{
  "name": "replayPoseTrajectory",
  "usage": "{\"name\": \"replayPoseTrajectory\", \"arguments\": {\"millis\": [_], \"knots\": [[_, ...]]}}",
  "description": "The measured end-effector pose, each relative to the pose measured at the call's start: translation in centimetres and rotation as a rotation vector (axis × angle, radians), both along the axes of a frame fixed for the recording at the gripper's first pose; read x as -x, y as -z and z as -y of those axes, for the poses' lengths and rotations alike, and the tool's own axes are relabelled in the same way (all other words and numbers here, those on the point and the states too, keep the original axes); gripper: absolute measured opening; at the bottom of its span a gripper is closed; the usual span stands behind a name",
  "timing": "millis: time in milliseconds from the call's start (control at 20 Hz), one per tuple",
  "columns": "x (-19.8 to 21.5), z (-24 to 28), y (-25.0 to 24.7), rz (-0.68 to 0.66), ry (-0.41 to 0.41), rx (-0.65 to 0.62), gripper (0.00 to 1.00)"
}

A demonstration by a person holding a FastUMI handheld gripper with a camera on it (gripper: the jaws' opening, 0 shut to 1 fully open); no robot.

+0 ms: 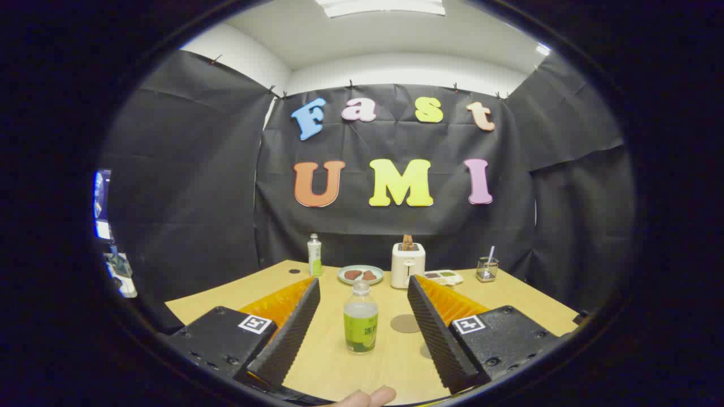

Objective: Take the bottle from table, then pour the juice into the cup, finally place the bottle on the coaster

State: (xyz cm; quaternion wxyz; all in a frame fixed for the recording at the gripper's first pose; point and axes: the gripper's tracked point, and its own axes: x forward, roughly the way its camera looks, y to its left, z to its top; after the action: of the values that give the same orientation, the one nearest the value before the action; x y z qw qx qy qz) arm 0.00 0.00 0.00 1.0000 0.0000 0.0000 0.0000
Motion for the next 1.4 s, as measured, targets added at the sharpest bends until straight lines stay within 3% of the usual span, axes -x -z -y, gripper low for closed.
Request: {"name": "replayPoseTrajectory", "arguments": {"millis": [400,700,1400], "knots": [[1.2,1.1,0.8,0.002,0.052,-0.037,1.0],[1.5,1.1,-0.1,0.042,0.07,0.012,1.0],[-3.5,2.4,5.1,-0.086,0.061,-0.035,1.0]]}}
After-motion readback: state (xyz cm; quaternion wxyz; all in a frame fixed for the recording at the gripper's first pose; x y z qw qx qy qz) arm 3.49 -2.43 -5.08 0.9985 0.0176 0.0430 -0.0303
